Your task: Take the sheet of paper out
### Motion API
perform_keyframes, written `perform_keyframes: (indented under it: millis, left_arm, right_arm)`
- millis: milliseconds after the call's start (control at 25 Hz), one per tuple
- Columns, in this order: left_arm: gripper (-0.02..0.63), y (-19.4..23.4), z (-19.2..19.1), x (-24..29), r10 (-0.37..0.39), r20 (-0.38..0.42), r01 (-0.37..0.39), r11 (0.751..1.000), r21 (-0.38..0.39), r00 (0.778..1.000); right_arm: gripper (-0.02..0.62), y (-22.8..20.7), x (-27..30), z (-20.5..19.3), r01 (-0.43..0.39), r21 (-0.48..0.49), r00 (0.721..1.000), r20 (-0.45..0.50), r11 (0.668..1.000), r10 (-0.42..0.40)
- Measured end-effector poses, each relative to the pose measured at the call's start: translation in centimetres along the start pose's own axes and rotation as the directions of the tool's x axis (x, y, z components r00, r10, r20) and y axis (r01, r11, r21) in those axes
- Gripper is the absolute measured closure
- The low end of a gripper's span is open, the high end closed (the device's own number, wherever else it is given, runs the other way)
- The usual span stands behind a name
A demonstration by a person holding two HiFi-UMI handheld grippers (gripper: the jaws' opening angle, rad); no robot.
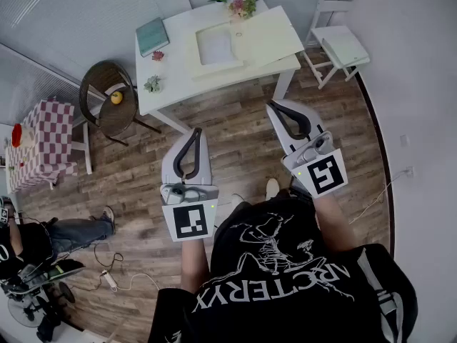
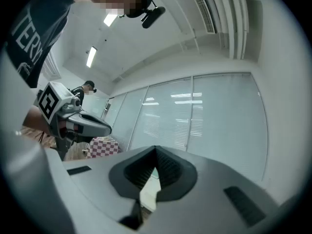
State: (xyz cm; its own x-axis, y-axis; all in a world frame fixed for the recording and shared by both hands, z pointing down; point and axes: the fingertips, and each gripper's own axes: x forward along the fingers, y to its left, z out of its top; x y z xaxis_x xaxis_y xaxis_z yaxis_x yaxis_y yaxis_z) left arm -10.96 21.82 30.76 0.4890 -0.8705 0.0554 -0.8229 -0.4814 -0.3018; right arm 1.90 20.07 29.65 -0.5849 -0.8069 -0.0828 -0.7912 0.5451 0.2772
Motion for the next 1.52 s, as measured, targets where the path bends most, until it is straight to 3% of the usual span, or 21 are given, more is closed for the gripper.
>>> perform_keyframes:
  millis: [320,840,1120,1320,1520]
  left_arm:
    - [0.595,-0.5,0.5,0.7,0.021,-0.006,-0.021,1.000,0.006,1.000]
    - [0.595,-2.6,0.8,3.9,0.037,-0.039,-0.037,0.999,0.011,0.999]
    - [0.595,-4.0,0.5,5.3,0.104,-0.072,-0.104,0.995,0.009,0.992]
    - [0.594,-3.3,-0.5,8.2,0.102,-0.089,-0.102,0.995,0.005,0.991]
    - [0.595,0.0,-3.4,13.6,0.072,-0.105,-0.075,0.997,-0.019,0.992]
  right_arm:
    - [0.585,-0.7,-0.1,-0.3,-0.014,-0.046,1.000,-0.008,0.999,0.014]
    - [0.584,-4.2,-0.9,-0.3,-0.036,0.017,0.998,0.043,0.999,0.036]
    - [0.584,-7.1,-1.0,-2.1,-0.064,0.034,0.997,0.050,0.997,0.062]
    - [0.584,-8.7,1.2,-3.4,-0.077,0.037,0.996,0.048,0.996,0.076]
    - [0.584,-10.2,7.4,-6.3,-0.090,0.055,0.996,0.007,0.994,0.090]
